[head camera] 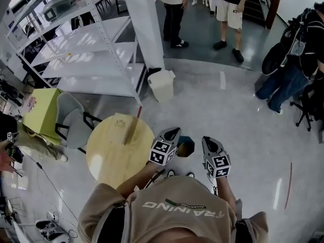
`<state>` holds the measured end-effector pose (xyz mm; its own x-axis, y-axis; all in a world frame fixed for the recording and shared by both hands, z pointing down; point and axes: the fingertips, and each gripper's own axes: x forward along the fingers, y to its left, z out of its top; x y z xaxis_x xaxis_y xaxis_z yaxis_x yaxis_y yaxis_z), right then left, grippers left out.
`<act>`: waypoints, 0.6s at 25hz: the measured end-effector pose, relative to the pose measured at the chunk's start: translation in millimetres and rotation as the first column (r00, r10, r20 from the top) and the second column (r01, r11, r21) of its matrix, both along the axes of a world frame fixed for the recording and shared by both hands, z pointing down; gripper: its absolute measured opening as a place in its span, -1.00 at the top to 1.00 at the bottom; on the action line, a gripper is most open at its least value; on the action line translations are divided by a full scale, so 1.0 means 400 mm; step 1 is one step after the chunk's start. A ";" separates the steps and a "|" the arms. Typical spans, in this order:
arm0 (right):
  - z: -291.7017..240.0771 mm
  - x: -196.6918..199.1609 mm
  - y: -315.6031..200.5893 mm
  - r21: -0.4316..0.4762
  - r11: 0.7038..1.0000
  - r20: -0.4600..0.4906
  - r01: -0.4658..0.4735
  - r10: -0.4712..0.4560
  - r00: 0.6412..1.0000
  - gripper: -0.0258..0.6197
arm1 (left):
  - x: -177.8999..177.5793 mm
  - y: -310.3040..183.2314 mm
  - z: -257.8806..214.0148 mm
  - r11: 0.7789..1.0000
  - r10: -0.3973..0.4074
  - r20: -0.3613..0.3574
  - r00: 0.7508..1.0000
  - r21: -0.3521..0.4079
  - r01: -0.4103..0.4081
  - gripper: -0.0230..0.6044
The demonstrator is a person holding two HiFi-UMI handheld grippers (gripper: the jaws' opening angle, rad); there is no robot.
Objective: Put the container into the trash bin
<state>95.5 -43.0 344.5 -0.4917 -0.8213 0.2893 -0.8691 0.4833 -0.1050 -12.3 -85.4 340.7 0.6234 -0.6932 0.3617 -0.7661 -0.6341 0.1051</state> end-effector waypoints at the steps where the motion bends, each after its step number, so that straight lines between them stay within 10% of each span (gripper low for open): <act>1: -0.013 0.001 0.004 0.007 1.000 -0.004 0.002 -0.002 1.000 0.93 | 0.001 0.003 -0.013 1.000 0.001 -0.004 1.000 0.012 -0.001 0.92; 15: -0.074 -0.023 0.052 0.063 0.998 -0.012 0.000 0.001 1.000 0.93 | -0.012 0.046 -0.035 1.000 0.004 -0.024 1.000 0.028 -0.004 0.92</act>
<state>86.2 -22.1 315.0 -0.4882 -0.8381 0.2433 -0.8703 0.4884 -0.0640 -17.0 -67.0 326.7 0.6345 -0.7003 0.3270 -0.7609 -0.6402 0.1053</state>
